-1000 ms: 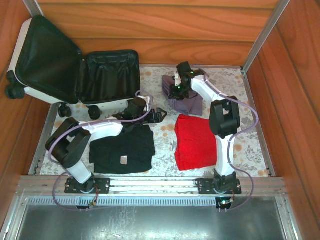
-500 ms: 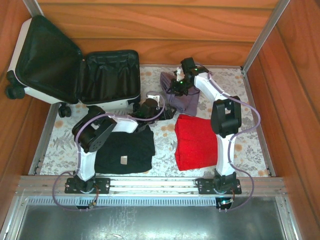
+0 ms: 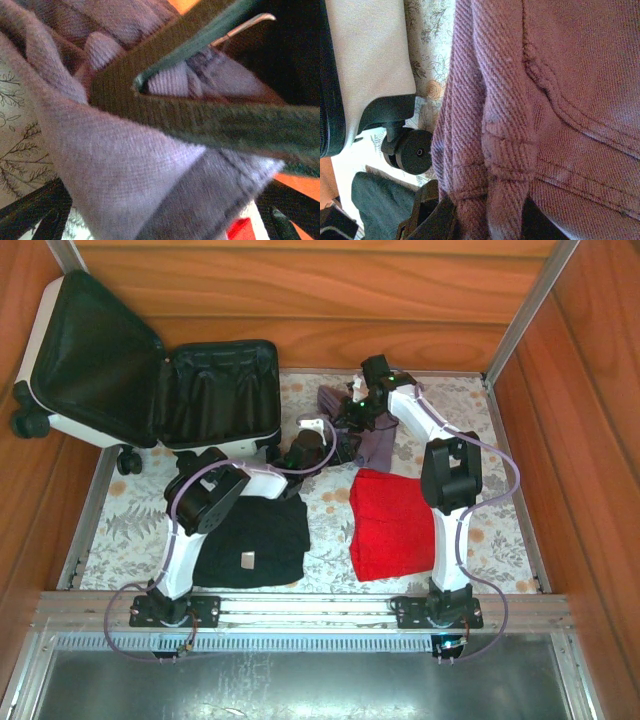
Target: Pack the luggage
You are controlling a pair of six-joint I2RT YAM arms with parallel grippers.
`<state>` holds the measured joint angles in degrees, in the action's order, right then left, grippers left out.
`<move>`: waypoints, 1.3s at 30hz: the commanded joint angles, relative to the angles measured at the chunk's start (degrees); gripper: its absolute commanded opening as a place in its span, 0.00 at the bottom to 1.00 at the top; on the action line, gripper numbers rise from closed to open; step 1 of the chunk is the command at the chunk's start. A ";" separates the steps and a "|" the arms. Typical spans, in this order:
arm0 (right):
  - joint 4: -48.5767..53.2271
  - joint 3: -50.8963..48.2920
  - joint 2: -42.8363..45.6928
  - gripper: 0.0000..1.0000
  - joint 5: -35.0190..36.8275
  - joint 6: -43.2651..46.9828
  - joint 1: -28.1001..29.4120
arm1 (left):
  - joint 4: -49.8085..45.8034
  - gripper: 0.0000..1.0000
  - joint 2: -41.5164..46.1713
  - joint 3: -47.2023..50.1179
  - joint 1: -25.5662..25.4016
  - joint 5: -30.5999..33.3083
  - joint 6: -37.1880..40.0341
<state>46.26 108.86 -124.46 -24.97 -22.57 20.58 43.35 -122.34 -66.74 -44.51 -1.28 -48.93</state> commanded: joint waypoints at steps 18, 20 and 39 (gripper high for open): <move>-2.34 1.21 0.71 0.00 -6.98 -3.07 0.25 | 1.65 0.66 -7.81 -5.82 -0.36 9.57 -6.87; -2.51 0.92 0.85 0.00 -7.01 -3.26 0.35 | 1.65 0.62 -8.02 -6.61 -0.40 10.23 -7.15; 8.06 1.03 16.45 0.84 15.43 1.67 -2.99 | 1.39 0.00 -2.35 -6.59 2.51 8.57 -10.80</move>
<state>51.00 111.53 -117.12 -16.38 -22.31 19.90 43.07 -129.29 -73.84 -43.68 7.18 -58.98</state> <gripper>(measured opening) 0.836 0.215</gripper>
